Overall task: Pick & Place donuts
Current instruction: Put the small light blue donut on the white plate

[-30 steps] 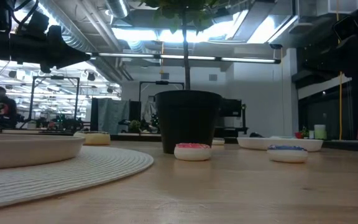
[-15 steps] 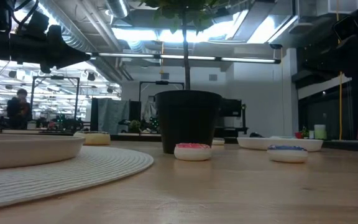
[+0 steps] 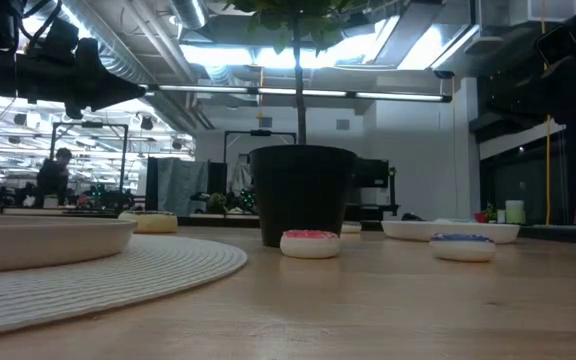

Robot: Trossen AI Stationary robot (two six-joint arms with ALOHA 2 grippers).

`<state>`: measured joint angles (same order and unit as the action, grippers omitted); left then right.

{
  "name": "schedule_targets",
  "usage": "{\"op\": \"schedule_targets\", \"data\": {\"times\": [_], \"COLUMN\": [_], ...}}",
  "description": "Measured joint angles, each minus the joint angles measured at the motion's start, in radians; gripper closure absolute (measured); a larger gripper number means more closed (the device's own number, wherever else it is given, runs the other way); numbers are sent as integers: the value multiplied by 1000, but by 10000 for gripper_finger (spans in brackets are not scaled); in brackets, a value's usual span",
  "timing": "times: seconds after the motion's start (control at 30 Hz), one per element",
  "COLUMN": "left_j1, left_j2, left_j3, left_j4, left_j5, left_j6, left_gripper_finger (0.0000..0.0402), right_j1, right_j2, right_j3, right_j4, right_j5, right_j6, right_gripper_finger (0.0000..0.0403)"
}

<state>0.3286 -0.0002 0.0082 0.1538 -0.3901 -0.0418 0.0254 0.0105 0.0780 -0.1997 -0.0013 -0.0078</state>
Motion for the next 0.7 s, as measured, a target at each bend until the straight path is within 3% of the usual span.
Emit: {"op": "schedule_targets", "data": {"times": [0.27, 0.4, 0.7], "left_j1": [0, -1, -1], "left_j2": [3, 6, 37], "left_j3": [41, 74, 159], "left_j4": [3, 0, -1], "left_j5": [-1, 110, 121], "left_j6": [26, 95, 25], "left_gripper_finger": [334, 297, 247], "right_j1": [0, 0, 0], "right_j2": [0, 0, 0], "right_j3": [0, 0, 0], "right_j4": [0, 0, 0], "right_j5": [0, 0, 0], "right_j6": [0, 0, 0], "right_gripper_finger": [340, 340, 340]}}
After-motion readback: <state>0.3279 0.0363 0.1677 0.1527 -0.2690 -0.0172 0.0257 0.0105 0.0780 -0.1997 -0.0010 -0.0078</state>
